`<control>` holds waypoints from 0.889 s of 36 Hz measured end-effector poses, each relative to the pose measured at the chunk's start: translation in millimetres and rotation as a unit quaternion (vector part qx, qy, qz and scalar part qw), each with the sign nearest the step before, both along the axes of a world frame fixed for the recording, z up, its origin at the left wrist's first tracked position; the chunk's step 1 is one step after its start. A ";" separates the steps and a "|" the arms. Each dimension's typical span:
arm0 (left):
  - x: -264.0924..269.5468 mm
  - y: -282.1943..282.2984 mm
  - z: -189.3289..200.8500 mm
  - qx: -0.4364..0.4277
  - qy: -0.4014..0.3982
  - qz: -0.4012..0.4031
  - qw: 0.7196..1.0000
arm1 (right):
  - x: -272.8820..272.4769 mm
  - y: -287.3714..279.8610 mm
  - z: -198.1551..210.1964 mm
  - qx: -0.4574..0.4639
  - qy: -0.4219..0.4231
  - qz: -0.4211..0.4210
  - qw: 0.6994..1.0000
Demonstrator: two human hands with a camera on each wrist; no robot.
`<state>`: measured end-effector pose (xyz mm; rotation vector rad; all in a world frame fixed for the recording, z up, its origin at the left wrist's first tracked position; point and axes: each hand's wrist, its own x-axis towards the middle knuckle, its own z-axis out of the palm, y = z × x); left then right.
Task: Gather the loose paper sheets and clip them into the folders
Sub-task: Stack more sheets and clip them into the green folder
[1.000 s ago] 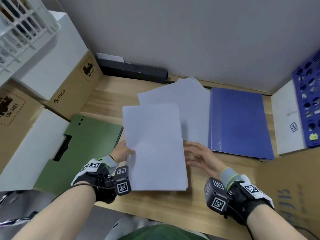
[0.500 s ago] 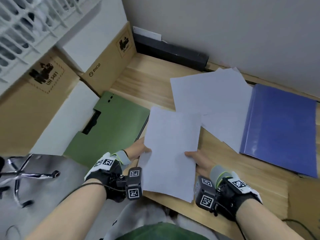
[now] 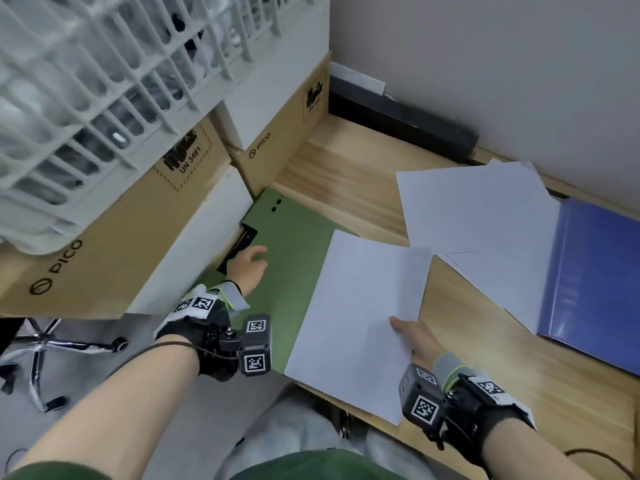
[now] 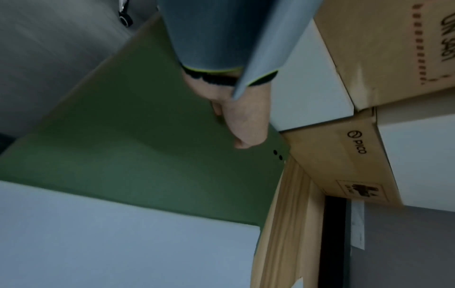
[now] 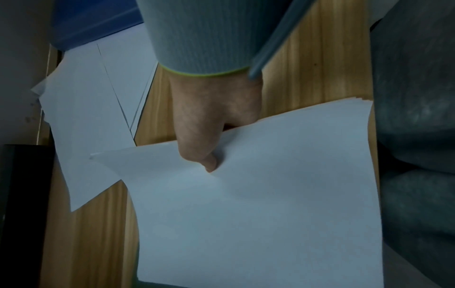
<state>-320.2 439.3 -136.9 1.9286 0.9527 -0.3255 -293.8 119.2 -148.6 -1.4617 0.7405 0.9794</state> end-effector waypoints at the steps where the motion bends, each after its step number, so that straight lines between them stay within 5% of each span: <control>1: -2.0 8.4 -0.2 0.005 0.001 0.003 1.000 | -1.1 6.9 -0.6 0.000 0.000 -0.002 1.000; 16: -0.1 49.9 17.1 -0.020 0.059 0.000 0.998 | -14.2 77.4 -13.4 0.014 -0.016 -0.055 0.998; 20: -3.7 53.2 14.4 -0.058 0.093 -0.057 0.992 | -15.5 76.3 -14.7 0.025 -0.021 -0.057 0.998; 32: 3.8 37.7 16.8 0.051 0.092 -0.021 0.994 | -26.4 60.7 -18.5 0.060 -0.022 -0.100 0.993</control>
